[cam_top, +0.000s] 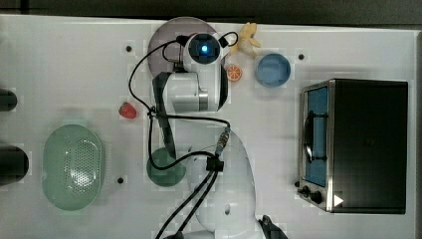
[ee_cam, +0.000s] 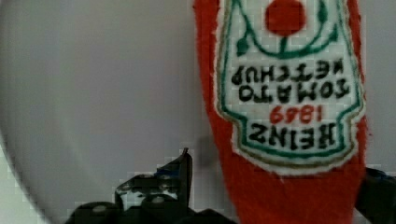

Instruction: Pick ketchup from plate and place it on table.

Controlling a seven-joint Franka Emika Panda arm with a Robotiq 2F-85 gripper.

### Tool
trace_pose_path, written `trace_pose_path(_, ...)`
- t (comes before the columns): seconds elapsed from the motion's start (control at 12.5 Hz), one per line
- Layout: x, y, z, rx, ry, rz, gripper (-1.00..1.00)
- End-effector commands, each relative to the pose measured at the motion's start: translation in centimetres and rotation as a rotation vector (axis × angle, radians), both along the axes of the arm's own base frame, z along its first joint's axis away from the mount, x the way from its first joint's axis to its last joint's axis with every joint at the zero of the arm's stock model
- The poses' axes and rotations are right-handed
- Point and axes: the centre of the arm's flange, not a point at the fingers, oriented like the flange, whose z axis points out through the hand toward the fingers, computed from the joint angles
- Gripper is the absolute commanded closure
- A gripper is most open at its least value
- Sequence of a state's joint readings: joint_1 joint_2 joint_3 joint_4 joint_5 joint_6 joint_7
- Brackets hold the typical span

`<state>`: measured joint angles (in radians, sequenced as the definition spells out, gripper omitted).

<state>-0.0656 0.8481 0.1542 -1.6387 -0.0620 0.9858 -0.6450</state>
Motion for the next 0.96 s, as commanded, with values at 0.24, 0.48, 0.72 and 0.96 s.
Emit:
trace_pose_path(0.24,1.5,-0.2,1.7,-0.017,-0.090,0.054,-0.91)
trace_pose_path(0.48,1.8,-0.3,2.1,-0.021,-0.100,0.054,-0.24)
trace_pose_path(0.72,2.6,-0.1,3.6,-0.018,-0.128,0.054,-0.24)
trace_pose_path(0.96,4.3,-0.2,8.0,-0.011,-0.181,0.000,-0.24)
